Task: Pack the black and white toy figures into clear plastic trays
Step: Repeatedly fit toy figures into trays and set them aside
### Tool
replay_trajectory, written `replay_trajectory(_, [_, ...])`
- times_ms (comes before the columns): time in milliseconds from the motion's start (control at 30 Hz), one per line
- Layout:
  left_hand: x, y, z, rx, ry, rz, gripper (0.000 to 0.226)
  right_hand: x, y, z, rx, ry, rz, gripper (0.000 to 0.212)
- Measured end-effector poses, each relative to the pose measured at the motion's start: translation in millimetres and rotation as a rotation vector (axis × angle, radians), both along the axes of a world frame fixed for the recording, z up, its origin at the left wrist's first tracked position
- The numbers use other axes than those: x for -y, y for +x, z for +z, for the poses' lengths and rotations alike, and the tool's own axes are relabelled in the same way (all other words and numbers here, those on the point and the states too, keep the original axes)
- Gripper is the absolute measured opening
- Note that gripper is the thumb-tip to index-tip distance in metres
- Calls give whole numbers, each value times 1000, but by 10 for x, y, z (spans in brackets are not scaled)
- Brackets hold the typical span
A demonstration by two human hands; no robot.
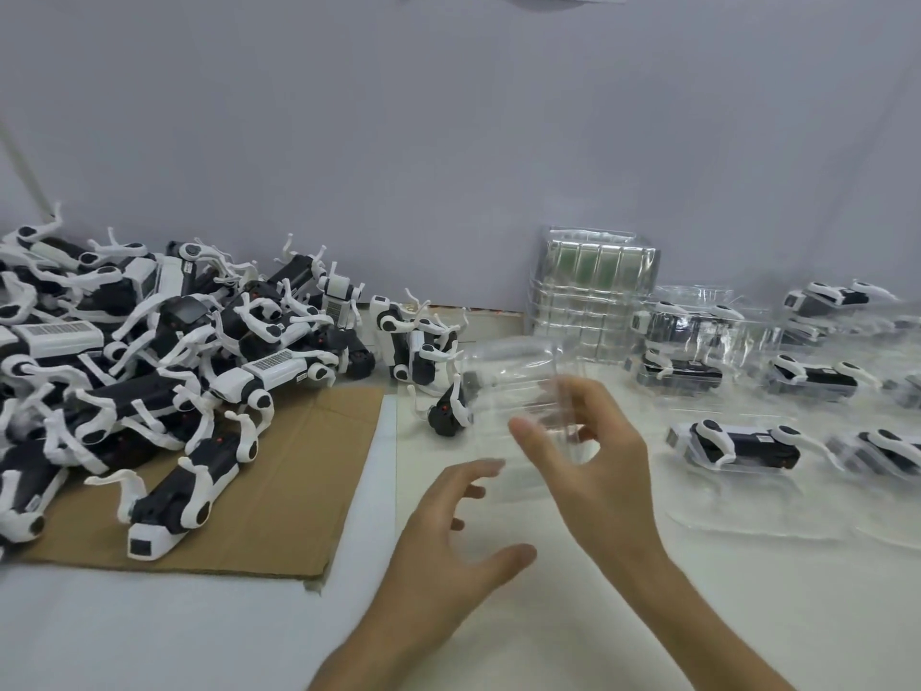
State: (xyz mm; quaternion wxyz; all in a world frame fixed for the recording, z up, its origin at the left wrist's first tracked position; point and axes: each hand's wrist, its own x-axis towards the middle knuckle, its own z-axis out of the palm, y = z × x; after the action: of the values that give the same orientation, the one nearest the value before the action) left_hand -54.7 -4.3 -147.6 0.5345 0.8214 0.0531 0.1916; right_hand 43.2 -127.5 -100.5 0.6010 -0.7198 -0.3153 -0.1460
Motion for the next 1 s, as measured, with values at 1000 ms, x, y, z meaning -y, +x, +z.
replay_trajectory(1000, [-230, 3, 80, -2, -657, -250, 41, 18, 0, -194, 333, -277, 163, 25])
